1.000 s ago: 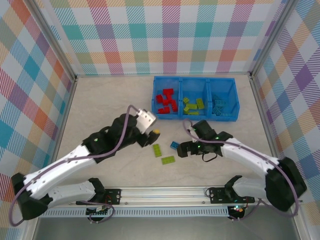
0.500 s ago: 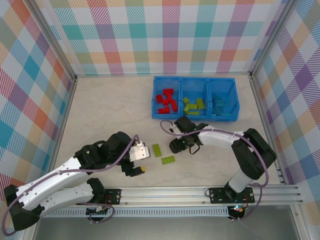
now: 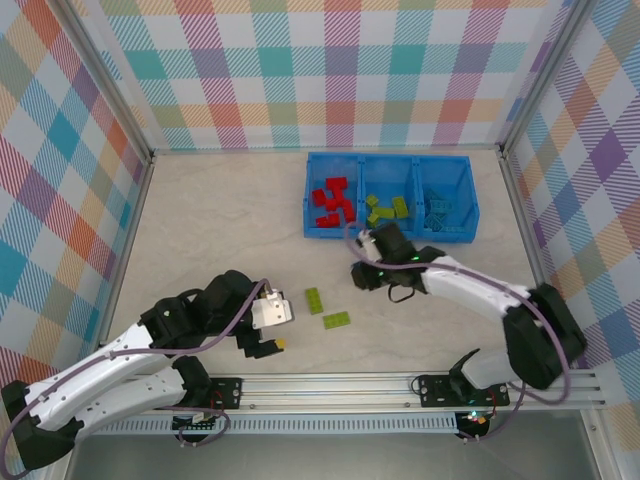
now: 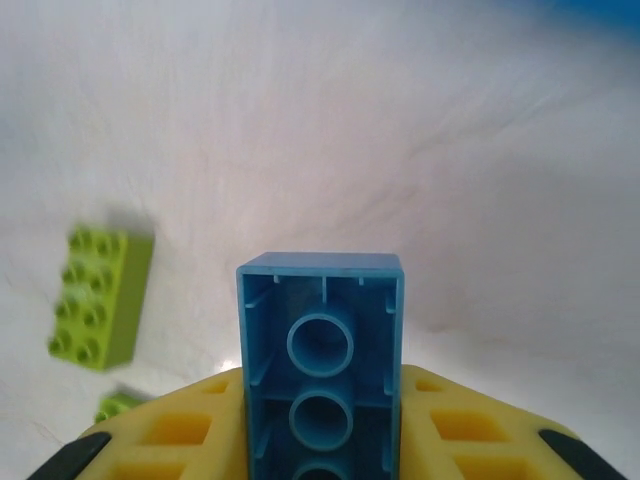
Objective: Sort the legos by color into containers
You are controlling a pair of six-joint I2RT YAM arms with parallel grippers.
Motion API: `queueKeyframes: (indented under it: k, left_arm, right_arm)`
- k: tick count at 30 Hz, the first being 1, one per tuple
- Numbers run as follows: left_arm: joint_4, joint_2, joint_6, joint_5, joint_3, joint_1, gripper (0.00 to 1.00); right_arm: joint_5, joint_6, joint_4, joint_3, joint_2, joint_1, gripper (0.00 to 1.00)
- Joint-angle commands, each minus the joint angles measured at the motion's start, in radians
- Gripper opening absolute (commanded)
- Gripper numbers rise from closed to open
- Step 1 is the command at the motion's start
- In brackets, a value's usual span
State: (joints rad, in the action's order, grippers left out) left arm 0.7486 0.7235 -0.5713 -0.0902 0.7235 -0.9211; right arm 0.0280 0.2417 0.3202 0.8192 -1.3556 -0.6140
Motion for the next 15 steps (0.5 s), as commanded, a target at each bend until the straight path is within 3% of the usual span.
queueKeyframes:
  k: [1, 6, 10, 15]
  left_arm:
    - [-0.049, -0.05, -0.005, 0.027, -0.011, -0.009, 1.0]
    - [-0.1, -0.12, 0.02, 0.057, -0.028, -0.009, 1.0]
    - [-0.122, -0.141, 0.045, 0.097, -0.035, -0.009, 1.0]
    - [-0.128, -0.139, 0.077, 0.115, -0.026, -0.009, 1.0]
  right_arm:
    - [-0.017, 0.103, -0.087, -0.018, 0.133, 0.133, 0.27]
    - [-0.054, 0.121, -0.124, 0.033, 0.177, 0.355, 0.29]
    - [-0.026, 0.153, -0.159, 0.113, 0.071, 0.519, 0.28]
    - [-0.019, 0.187, -0.203, 0.2, -0.11, 0.62, 0.28]
